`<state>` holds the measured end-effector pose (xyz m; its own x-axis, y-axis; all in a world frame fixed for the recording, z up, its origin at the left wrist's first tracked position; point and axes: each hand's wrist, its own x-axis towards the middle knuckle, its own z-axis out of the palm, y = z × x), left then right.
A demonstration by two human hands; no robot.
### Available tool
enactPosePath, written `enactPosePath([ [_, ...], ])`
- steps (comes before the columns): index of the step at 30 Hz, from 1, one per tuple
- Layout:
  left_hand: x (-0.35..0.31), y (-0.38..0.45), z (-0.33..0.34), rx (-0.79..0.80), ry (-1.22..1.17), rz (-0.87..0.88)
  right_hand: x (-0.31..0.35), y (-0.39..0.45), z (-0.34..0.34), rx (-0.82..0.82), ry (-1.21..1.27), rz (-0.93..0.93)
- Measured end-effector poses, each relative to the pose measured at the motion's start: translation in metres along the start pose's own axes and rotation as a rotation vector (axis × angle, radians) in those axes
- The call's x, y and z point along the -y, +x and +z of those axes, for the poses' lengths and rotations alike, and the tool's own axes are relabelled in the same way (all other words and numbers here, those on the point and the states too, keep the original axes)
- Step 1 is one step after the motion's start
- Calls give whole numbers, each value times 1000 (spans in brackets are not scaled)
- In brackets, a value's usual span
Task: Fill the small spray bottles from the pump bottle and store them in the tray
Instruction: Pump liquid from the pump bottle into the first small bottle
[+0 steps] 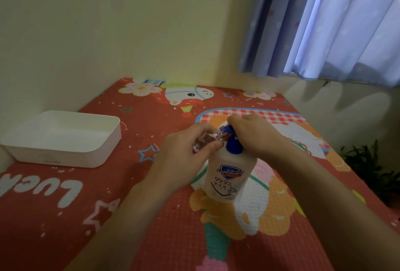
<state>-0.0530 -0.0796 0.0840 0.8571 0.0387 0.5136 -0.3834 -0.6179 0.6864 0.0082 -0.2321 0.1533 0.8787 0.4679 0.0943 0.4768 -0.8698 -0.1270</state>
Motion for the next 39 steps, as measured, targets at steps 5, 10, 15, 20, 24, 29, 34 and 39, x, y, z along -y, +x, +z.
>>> enactPosePath([
  [5,3,-1,3,-2,-21,-18,-3,-1,10,-30,-93,-54],
  [10,5,-4,6,-21,-26,-14,-3,-1,17,-58,-48,-42],
  [15,4,-4,6,-7,-33,-21,-1,-3,16,-69,66,-19],
  [20,0,0,1,4,-16,-5,-1,0,4,-36,120,55],
  [24,-1,1,-1,9,-18,3,-2,-3,-1,4,-38,-73],
  [29,-1,-1,0,-1,-31,3,1,0,0,0,-84,17],
  [34,2,-2,1,-19,-35,-4,1,-2,10,-18,-115,-29],
  [39,5,-3,7,-38,-32,-12,1,-3,15,-76,35,4],
])
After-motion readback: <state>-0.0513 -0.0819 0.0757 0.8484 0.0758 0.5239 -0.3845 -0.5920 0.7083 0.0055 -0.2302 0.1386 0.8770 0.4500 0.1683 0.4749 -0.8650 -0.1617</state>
